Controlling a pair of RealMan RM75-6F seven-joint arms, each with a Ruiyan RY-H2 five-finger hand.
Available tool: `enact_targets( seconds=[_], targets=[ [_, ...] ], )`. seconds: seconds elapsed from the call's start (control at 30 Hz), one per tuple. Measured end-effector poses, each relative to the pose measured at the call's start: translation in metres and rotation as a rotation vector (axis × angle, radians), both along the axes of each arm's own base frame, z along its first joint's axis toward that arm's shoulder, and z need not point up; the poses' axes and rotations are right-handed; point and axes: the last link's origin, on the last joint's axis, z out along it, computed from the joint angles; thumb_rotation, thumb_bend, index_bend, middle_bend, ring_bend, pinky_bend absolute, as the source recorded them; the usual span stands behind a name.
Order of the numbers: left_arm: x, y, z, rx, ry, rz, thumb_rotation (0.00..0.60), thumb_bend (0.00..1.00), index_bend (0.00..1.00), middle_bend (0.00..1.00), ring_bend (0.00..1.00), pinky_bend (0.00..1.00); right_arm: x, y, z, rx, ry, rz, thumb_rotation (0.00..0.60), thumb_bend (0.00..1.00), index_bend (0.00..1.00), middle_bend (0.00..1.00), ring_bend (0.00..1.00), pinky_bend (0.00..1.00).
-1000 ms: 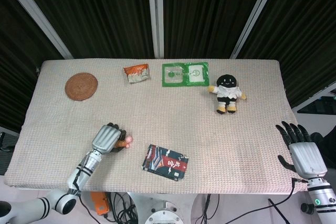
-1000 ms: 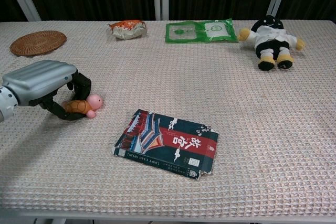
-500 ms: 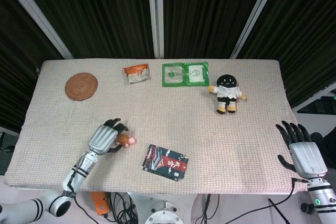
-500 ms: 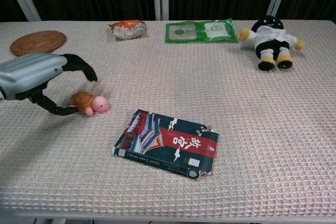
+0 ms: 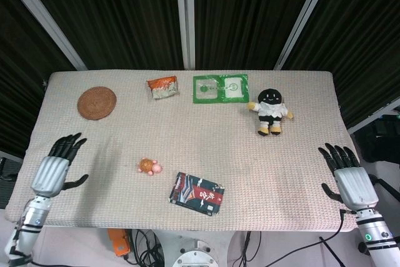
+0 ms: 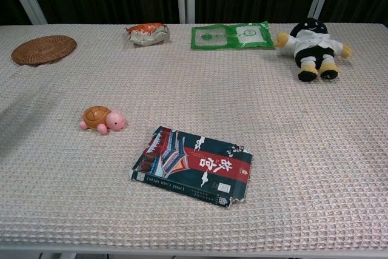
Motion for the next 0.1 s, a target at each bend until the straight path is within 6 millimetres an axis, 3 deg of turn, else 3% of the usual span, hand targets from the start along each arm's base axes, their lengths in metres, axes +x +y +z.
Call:
enact_targets(
  seconds=[0.1],
  targets=[
    [-0.021,-0.025,0.016,0.022,0.01,0.059,0.6,0.18,0.08,0.02,0.0,0.07,0.0,0.001,-0.002,0.001,0.006,0.002,0.6,0.22,0.0,0.0,0.0,0.0]
  ],
)
